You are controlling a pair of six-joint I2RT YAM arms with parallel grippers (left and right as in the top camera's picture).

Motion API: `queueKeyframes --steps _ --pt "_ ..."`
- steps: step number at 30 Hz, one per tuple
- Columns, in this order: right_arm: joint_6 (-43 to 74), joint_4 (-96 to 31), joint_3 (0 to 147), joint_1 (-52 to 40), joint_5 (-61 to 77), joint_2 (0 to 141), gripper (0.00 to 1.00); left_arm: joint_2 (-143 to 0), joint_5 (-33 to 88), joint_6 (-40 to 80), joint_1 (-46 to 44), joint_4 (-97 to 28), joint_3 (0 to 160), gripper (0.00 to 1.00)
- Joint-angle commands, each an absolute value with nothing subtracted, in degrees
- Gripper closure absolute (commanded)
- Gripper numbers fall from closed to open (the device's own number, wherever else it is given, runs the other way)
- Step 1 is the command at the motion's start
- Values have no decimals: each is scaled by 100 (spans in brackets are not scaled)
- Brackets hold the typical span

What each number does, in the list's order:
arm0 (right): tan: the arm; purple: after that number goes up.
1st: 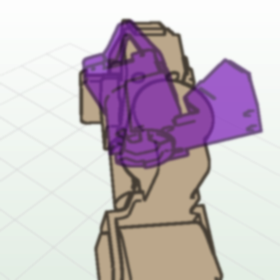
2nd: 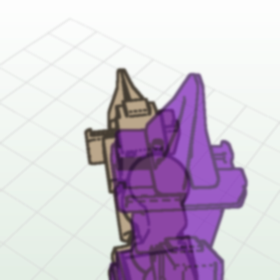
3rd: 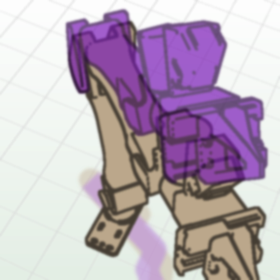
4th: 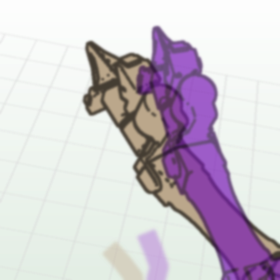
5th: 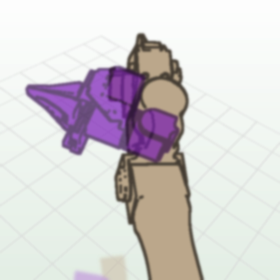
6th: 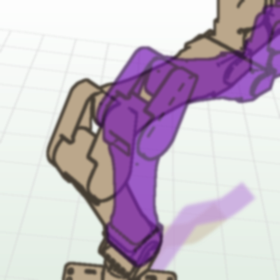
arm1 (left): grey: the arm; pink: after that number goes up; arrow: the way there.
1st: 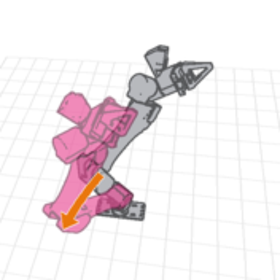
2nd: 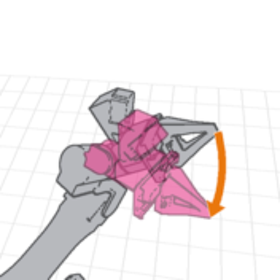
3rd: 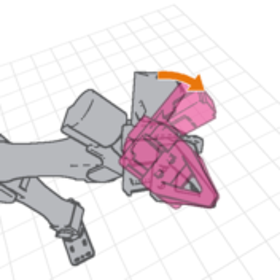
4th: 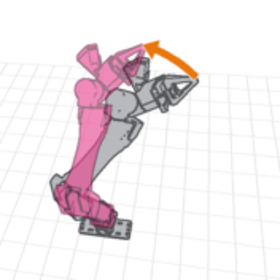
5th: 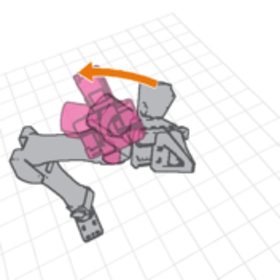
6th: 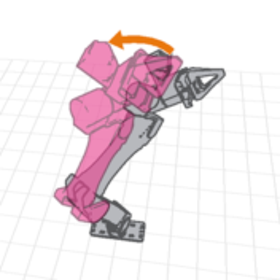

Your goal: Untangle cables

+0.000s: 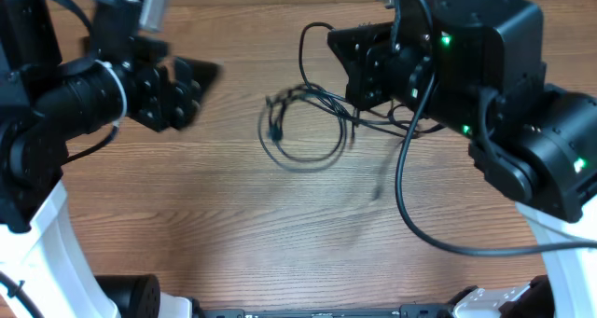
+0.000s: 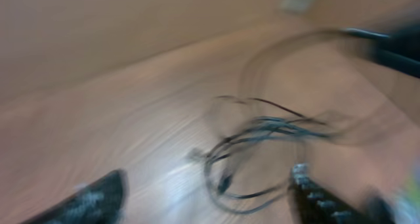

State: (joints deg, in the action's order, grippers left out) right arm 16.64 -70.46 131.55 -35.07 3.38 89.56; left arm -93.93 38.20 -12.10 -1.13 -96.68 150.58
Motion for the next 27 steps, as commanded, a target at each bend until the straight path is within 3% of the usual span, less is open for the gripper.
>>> queueKeyframes --steps 1,5,16,24,27 --pt "1594 -7030 13209 -3350 266 8750 96 -9605 6563 -2777 -169 -9679 14975 4" --pt "1463 -7081 13209 -3214 283 8576 96 -9806 6674 -3133 -346 -9679 14973 3" --pt "1334 -7107 13209 -2884 325 8182 96 -10731 4720 -3356 -1870 -9679 14809 1" --pt "1297 -7334 13209 -2884 325 8160 96 -11528 4125 -3474 -2493 -9662 14811 0" --pt "1293 -7384 13209 -2884 325 8158 96 -11764 3979 -3474 -2561 -9642 14809 7"
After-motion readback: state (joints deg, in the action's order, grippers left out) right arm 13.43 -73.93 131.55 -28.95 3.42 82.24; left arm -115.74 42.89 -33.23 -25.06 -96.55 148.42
